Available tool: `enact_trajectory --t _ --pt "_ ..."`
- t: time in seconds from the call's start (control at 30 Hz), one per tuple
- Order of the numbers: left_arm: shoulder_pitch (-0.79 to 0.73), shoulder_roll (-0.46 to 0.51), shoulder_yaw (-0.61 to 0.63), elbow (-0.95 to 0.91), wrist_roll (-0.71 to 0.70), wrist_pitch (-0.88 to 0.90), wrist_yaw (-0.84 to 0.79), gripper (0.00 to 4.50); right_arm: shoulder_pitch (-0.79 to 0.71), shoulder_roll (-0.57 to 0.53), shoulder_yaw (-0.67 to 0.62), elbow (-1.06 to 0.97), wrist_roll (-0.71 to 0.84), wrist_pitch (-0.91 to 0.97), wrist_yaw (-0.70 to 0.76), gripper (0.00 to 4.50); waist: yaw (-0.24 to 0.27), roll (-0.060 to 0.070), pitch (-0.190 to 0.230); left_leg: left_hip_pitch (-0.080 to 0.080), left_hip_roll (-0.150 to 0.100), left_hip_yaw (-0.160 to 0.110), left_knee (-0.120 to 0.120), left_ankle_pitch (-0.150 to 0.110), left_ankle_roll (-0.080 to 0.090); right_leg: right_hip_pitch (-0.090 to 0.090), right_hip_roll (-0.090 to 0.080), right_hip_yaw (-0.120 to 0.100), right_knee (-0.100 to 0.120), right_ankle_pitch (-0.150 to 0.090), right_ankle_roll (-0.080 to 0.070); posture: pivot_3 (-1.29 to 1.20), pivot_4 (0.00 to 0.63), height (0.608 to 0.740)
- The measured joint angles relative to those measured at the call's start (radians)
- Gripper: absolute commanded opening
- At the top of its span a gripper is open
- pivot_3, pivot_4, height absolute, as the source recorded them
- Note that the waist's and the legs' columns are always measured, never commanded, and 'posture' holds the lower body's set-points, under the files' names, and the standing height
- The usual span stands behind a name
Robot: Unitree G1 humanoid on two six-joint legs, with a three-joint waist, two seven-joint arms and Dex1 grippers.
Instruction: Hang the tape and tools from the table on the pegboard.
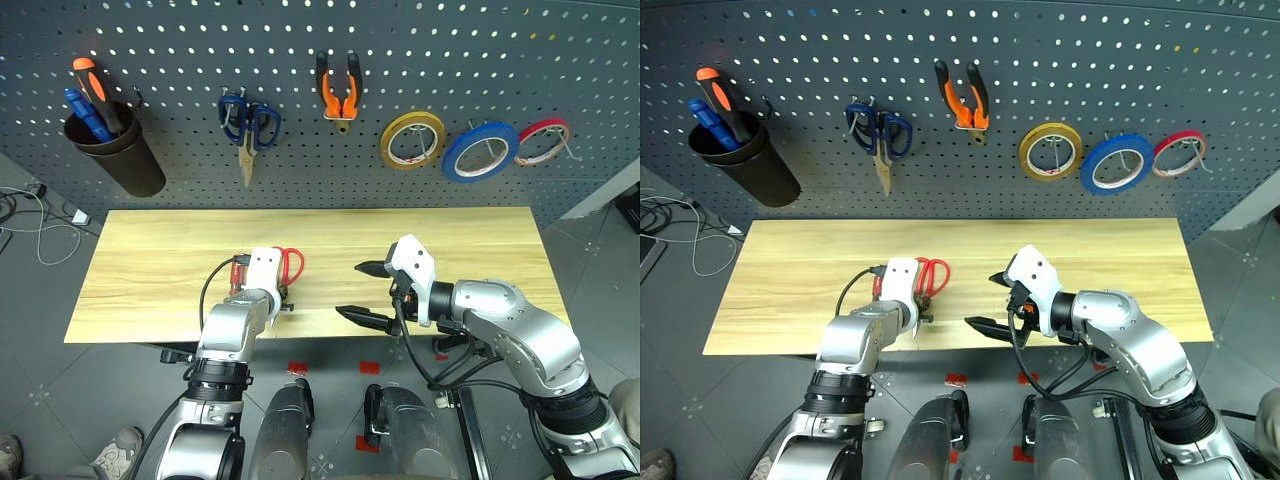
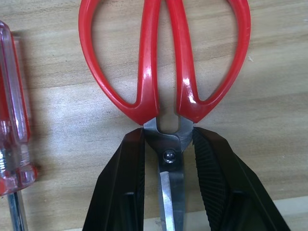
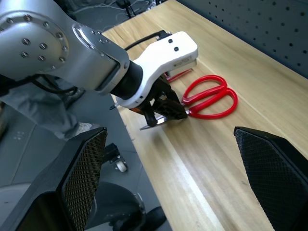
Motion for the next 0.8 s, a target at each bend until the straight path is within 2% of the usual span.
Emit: enact_trajectory --t 0.17,0.3,0.47,0.6,0.8 --pt "0.153 0.024 -0.030 -0.153 0.001 -0.120 -0.041 1.14 -0.005 0.007 -0.003 -0.037 -0.108 -0.113 -0.096 4.50 -0.006 -0.001 0.000 -0.003 0.000 0.000 -0.002 0.001 -0.002 -0.004 0.000 0.000 -0.001 0.000 0.000 -0.05 0.328 0.740" --pt "0.283 0.113 -0.054 -0.360 0.040 -0.304 -0.065 1.14 -0.012 0.066 -0.002 -0.083 -0.193 -0.183 -0.203 4.50 -0.009 -0.001 0.000 -0.004 0.001 0.001 -0.003 0.001 -0.003 -0.006 0.000 0.001 -0.001 0.001 -0.001 -0.05 0.328 0.740" --pt "0.385 0.198 -0.051 -0.506 0.117 -0.518 -0.065 1.14 -0.015 0.130 0.020 -0.129 -0.232 -0.200 -0.274 4.50 -0.009 -0.001 0.001 -0.005 0.000 0.001 -0.004 0.001 -0.002 -0.007 0.000 0.001 -0.002 0.001 -0.001 -0.04 0.329 0.740" --pt "0.378 0.231 0.006 -0.603 0.170 -0.610 -0.057 1.14 0.002 0.186 0.021 -0.152 -0.229 -0.248 -0.305 4.50 -0.006 -0.001 0.001 -0.006 0.000 0.001 -0.004 0.000 0.000 -0.008 0.000 0.000 -0.002 0.000 -0.001 -0.03 0.329 0.740" --pt "0.317 0.265 0.028 -0.659 0.202 -0.701 -0.083 1.14 0.011 0.196 -0.016 -0.155 -0.223 -0.288 -0.303 4.50 -0.006 -0.001 0.001 -0.007 0.000 0.001 -0.004 0.000 0.000 -0.008 0.000 0.000 -0.002 0.000 -0.001 -0.02 0.327 0.740"
